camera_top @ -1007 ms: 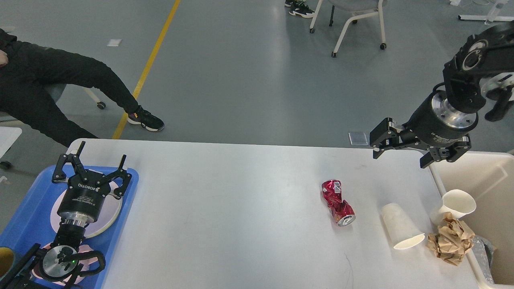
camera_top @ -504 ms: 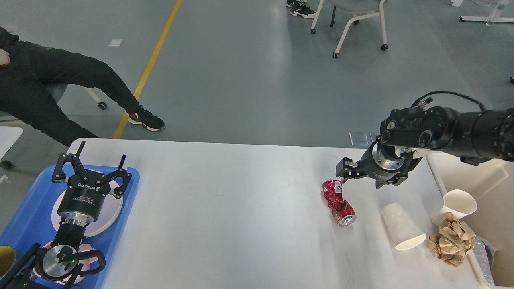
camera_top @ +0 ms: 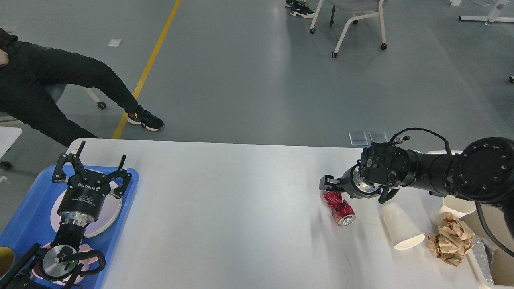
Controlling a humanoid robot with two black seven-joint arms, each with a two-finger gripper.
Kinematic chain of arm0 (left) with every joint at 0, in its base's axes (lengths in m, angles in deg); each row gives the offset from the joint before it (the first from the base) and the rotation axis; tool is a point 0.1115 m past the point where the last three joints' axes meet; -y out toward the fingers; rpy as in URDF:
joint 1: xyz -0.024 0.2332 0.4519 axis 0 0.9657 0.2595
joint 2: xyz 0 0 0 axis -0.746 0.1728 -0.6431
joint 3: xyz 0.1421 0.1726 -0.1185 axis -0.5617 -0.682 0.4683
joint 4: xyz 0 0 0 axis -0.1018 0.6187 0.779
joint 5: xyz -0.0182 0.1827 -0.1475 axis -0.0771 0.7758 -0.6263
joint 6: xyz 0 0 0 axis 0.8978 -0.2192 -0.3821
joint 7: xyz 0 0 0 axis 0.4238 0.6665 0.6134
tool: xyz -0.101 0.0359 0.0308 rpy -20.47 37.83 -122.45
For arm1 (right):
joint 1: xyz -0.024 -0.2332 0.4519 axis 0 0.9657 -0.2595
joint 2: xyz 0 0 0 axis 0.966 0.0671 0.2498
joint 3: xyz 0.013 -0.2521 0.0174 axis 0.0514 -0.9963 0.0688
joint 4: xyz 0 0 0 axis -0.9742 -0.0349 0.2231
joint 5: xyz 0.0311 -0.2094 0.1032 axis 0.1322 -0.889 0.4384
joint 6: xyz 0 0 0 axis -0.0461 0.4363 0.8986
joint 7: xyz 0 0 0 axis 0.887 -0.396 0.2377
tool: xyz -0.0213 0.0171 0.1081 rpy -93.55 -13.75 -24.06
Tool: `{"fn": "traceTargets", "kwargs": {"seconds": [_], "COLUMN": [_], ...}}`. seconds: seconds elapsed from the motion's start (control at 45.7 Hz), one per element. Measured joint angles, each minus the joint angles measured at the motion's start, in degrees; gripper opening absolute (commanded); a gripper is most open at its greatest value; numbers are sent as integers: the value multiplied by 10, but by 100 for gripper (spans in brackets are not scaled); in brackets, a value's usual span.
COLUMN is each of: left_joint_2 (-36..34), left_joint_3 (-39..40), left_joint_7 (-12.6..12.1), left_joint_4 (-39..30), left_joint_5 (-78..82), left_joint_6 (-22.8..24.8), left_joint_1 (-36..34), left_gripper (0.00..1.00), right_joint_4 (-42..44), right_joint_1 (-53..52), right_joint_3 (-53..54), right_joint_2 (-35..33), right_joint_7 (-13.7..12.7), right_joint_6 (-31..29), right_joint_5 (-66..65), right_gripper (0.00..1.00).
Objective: Tidy desktop
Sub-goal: 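Lower the right gripper and close it on the red can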
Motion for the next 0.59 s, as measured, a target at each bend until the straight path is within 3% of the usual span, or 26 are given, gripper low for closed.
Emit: {"fn": "traceTargets", "kwargs": {"seconds": [0.219,0.372,0.591], "left_joint_2": [0,0,0], "left_joint_3": [0,0,0], "left_joint_7": [0,0,0], "left_joint_4": [0,0,0], "left_joint_5": [0,0,0], "left_joint_6": [0,0,0], "left_joint_1": [0,0,0], "left_gripper": [96,96,96], "right_joint_4": [17,26,28], "right_joint_1": [36,62,83], "right_joint_3": [2,3,3], "right_joint_2": [11,15,19], "right_joint_7": [-2,-4,-4], "right_joint_6": [45,90,109], "right_joint_5": [-12,-13,-12], "right_gripper": [91,92,91]}}
